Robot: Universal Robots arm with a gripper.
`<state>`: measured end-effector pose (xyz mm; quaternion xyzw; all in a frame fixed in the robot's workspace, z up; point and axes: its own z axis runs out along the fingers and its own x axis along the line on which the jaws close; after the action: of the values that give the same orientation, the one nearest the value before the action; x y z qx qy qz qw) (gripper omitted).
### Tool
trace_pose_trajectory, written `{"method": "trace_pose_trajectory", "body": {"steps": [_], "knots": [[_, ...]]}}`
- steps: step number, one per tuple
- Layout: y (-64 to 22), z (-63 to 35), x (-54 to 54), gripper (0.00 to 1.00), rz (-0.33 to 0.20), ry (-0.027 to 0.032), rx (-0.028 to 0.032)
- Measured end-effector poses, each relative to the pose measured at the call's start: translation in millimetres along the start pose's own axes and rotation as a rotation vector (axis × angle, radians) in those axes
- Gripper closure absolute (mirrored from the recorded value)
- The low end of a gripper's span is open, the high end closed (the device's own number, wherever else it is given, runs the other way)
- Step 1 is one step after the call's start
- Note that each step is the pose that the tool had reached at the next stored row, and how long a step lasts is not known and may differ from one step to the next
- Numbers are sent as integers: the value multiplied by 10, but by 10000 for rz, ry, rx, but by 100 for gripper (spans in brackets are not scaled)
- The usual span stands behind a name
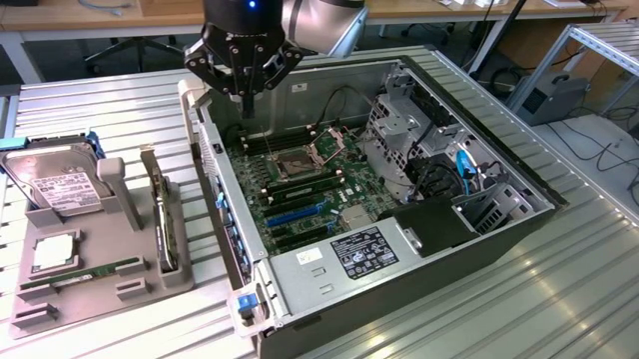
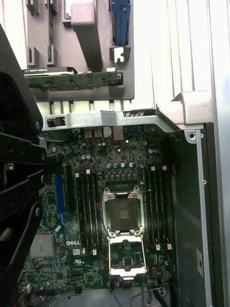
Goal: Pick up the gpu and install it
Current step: 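Reach for the gpu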
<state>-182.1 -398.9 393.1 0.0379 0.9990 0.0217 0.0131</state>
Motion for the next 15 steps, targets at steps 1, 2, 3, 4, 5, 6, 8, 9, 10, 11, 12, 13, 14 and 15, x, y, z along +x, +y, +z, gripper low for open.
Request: {"method": "trace_pose_trajectory", "body": {"steps": [1, 2, 3, 4, 5, 6, 8, 9, 10, 11, 12, 13, 14, 15], "knots": [[0, 0, 2, 89, 0, 0, 0], [0, 0, 4, 89, 0, 0, 0], [-1, 0, 6, 89, 0, 0, 0], [-1, 0, 9, 89, 0, 0, 0], [-1, 0, 11, 89, 0, 0, 0], [-1, 0, 14, 89, 0, 0, 0], [-1, 0, 18, 89, 0, 0, 0], [-2, 0, 19, 89, 0, 0, 0], [-2, 0, 22, 89, 0, 0, 0], [-2, 0, 24, 89, 0, 0, 0], [-2, 1, 26, 89, 0, 0, 0], [-2, 1, 30, 89, 0, 0, -1], [-3, 1, 32, 89, 1, 0, 0], [-3, 0, 37, 89, 1, 0, 0]]}}
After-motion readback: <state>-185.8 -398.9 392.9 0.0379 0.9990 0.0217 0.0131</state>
